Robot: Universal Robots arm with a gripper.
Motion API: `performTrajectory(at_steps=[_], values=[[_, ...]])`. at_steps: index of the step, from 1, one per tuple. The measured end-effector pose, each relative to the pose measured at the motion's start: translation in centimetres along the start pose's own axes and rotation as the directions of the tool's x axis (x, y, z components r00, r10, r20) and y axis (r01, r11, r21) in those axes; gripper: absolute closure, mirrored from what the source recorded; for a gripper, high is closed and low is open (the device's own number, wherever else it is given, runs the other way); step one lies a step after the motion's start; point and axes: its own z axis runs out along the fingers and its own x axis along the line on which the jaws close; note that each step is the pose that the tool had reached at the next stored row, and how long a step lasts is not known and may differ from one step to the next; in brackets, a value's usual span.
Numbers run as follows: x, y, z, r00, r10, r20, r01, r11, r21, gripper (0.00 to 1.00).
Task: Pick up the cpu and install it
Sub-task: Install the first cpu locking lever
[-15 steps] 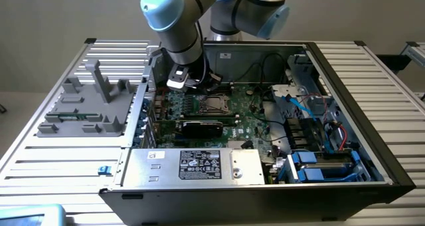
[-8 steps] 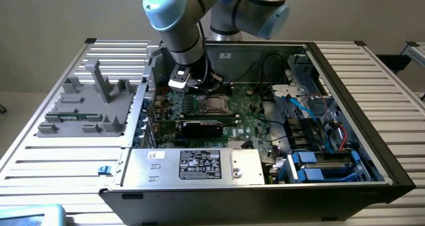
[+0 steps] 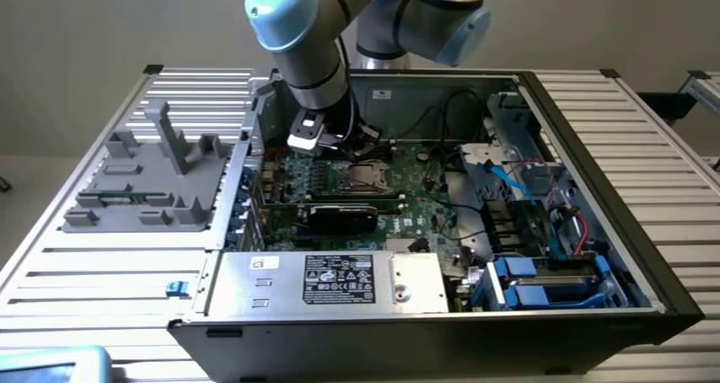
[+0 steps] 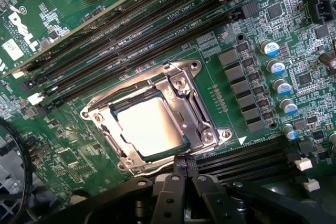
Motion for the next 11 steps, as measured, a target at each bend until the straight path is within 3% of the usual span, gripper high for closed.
performTrajectory(at_steps=[3, 6, 11], values=[[0.0, -0.02, -0.05, 1.0, -0.001, -0.0005, 0.001, 1.0, -0.0017, 0.89], [-0.1, -0.15, -0.75, 1.0, -0.001, -0.0007, 0.001, 1.0, -0.0016, 0.89], [-1.2, 0.1, -1.89, 1.0, 0.0, -0.0005, 0.0, 1.0, -0.0011, 0.89]])
